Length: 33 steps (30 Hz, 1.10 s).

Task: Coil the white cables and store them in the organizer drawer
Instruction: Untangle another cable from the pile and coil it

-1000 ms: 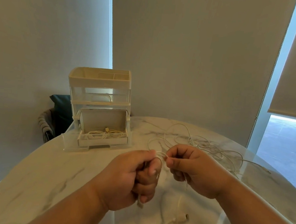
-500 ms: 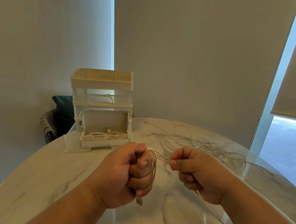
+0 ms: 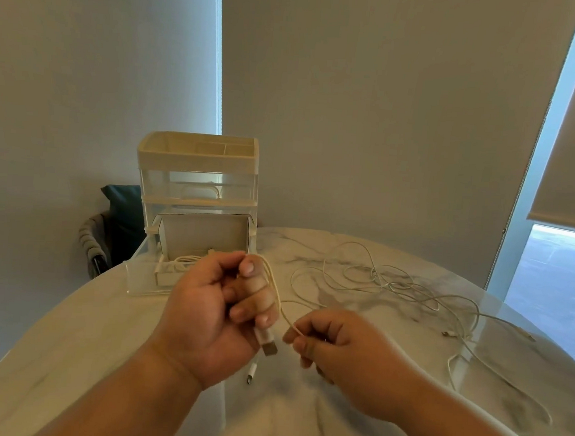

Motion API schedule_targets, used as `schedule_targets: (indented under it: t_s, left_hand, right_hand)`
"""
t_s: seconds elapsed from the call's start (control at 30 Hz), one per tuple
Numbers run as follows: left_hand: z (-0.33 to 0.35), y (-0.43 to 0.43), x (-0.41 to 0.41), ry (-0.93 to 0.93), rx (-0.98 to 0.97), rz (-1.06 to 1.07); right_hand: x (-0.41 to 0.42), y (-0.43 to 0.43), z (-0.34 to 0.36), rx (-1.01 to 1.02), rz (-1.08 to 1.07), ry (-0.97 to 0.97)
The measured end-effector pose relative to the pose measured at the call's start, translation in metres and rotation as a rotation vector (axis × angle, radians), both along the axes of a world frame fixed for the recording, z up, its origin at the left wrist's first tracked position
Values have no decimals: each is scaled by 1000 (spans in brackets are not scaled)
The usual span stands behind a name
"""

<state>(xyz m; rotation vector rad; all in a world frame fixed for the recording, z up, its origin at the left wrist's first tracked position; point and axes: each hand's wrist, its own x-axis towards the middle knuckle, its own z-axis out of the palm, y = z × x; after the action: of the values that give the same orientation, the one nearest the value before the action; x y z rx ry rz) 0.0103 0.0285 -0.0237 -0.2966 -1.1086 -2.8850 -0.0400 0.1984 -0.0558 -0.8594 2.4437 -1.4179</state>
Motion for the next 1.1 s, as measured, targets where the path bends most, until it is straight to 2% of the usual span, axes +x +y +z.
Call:
schedule_targets:
  t_s: [0.1,0.3,0.6,0.83,0.93,1.03,1.1]
  left_hand:
    - [2,-2,-2,-21,0,83]
    - [-1,2,-9,-82,8,178]
    - [-5,-3,-16,-114,-104,241]
    - [-7,-14,-24,-182,28,324]
    - [-8,-16,-26,-183,43,363]
    - [-12,-14,-29,-151,-93,461]
    - [-16,-10,-27,-73,-328,545]
  right_hand:
    - [4,-1,2,-4,54,-127]
    - [9,6,9,180,143,-2]
    - [7,9,15,233,104,-1]
    - [13,3,11,290,186,24]
    - [16,2,12,320,191,93]
    - [15,1,11,332,177,182]
    - [13,2,12,288,149,214]
